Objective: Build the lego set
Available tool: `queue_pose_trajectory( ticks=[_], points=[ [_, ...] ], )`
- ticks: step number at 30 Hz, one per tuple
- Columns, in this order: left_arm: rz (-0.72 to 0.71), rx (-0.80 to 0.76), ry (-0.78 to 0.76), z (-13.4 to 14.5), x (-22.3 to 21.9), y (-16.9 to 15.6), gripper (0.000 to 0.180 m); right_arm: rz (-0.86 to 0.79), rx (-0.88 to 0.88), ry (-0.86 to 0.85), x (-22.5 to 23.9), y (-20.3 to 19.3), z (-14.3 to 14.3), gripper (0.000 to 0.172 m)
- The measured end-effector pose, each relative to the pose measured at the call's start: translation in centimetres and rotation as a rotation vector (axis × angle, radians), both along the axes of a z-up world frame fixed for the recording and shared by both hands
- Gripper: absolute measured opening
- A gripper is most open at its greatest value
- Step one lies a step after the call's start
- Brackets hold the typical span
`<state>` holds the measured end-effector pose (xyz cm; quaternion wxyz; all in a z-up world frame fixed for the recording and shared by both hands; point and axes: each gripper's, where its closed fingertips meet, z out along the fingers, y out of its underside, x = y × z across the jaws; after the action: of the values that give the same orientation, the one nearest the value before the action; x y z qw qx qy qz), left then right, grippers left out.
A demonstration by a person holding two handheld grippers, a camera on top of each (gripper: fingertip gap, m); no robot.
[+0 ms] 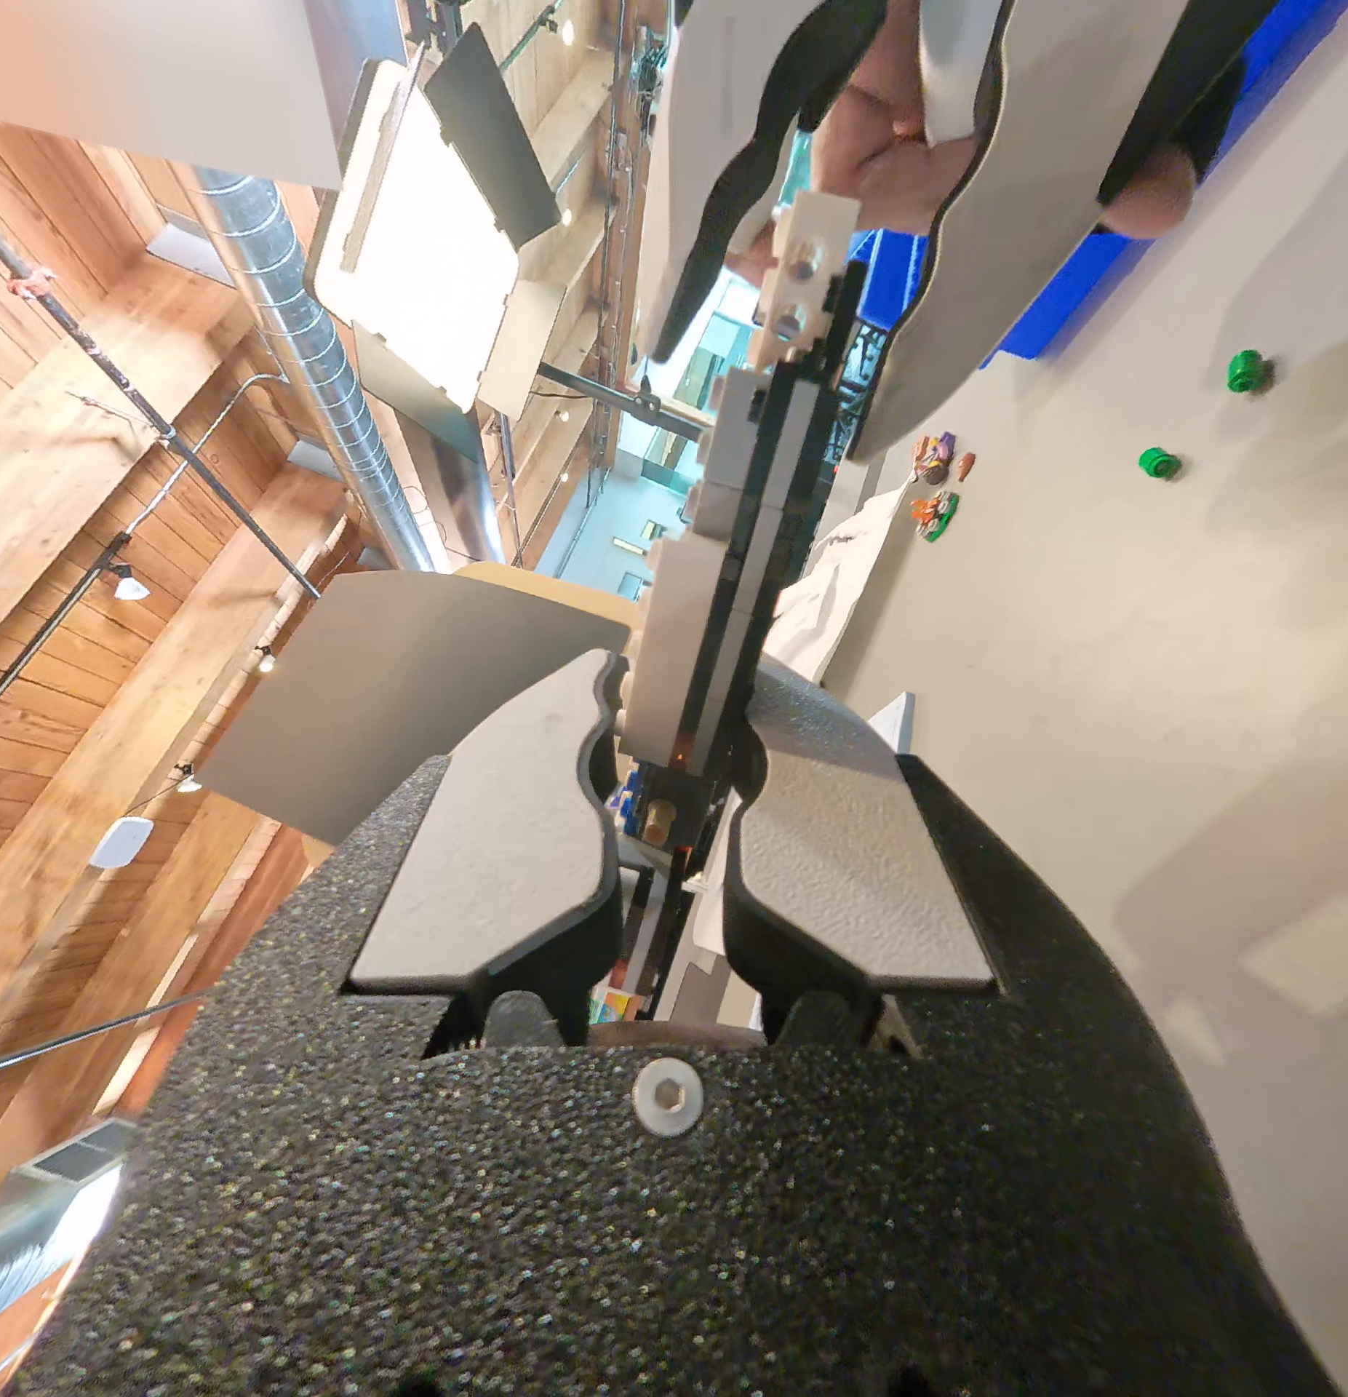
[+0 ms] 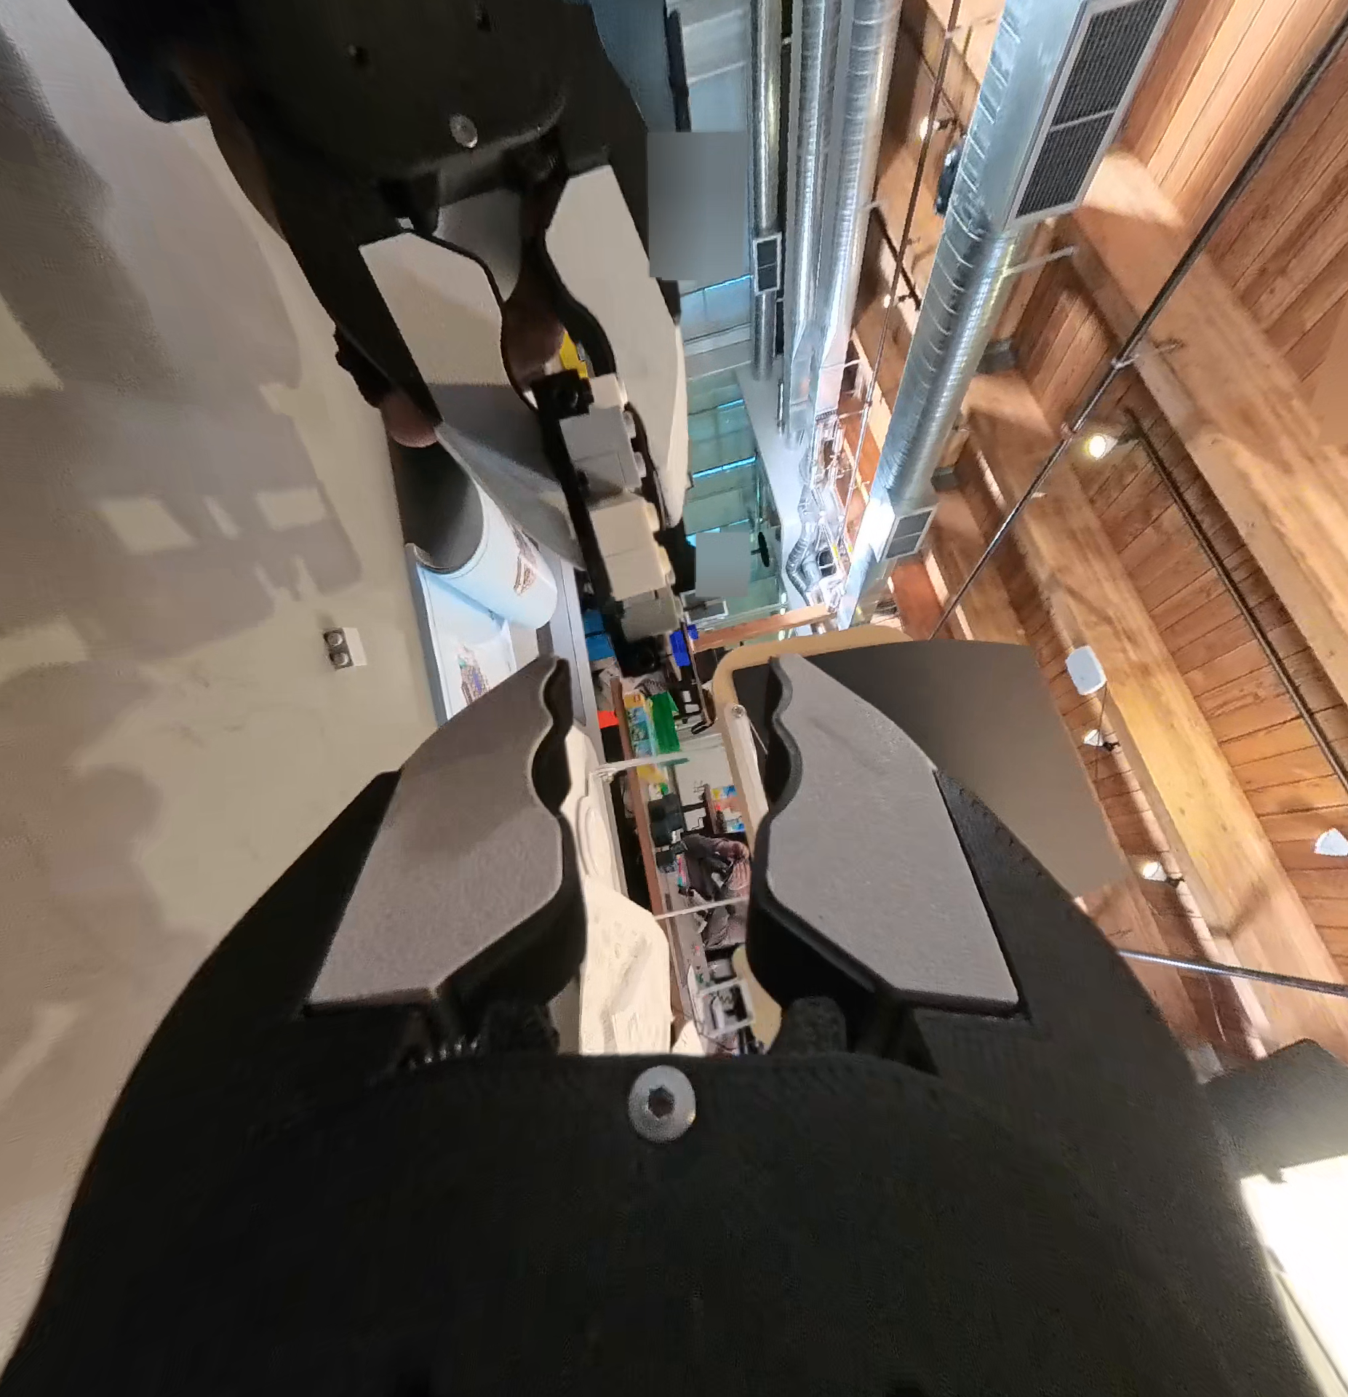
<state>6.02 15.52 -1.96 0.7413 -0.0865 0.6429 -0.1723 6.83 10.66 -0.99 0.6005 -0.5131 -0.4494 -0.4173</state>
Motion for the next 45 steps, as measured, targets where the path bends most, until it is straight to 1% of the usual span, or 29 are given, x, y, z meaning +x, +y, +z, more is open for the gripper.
queue_pose_trajectory(
  ticks=[6,10,17,22,26,29,32,36,41,45],
  points=[
    [-0.045,0.016,0.029,-0.7,0.1,-0.8,0.026,0.039,-0.016,0.033,0.0,0.2,-0.5,0.043],
    [-0.069,0.022,0.036,-1.0,0.0,-1.2,0.025,0.063,-0.029,0.025,0.0,0.1,-0.8,0.038],
    [-0.069,0.034,0.028,-0.9,-0.3,-1.1,0.025,0.101,-0.043,0.016,0.0,-0.4,-0.8,0.027],
    [-0.104,-0.047,0.017,-0.4,-0.6,-1.1,0.025,0.136,-0.081,0.072,-0.2,-0.7,-0.8,0.025],
    [-0.124,-0.087,0.020,-0.4,-0.6,-1.3,0.025,0.146,-0.072,0.076,-0.6,-1.0,-0.3,0.021],
    [-0.121,-0.085,0.028,-0.7,-0.5,-1.3,0.025,0.145,-0.072,0.066,-0.7,-1.1,-0.4,0.023],
    [-0.114,-0.074,0.027,-0.7,-0.6,-1.2,0.025,0.142,-0.068,0.019,-0.7,-1.2,-0.7,0.027],
    [-0.126,-0.056,0.031,-0.7,-0.8,-1.5,0.025,0.164,-0.073,0.021,-1.2,-1.3,-0.9,0.037],
    [-0.176,-0.032,0.060,-1.2,-0.9,-2.8,0.025,0.255,-0.135,0.053,-2.6,-1.9,-1.6,0.049],
    [-0.220,-0.011,0.093,-1.8,-1.1,-3.8,0.025,0.308,-0.176,0.053,-3.6,-2.3,-2.2,0.048]
  ],
)
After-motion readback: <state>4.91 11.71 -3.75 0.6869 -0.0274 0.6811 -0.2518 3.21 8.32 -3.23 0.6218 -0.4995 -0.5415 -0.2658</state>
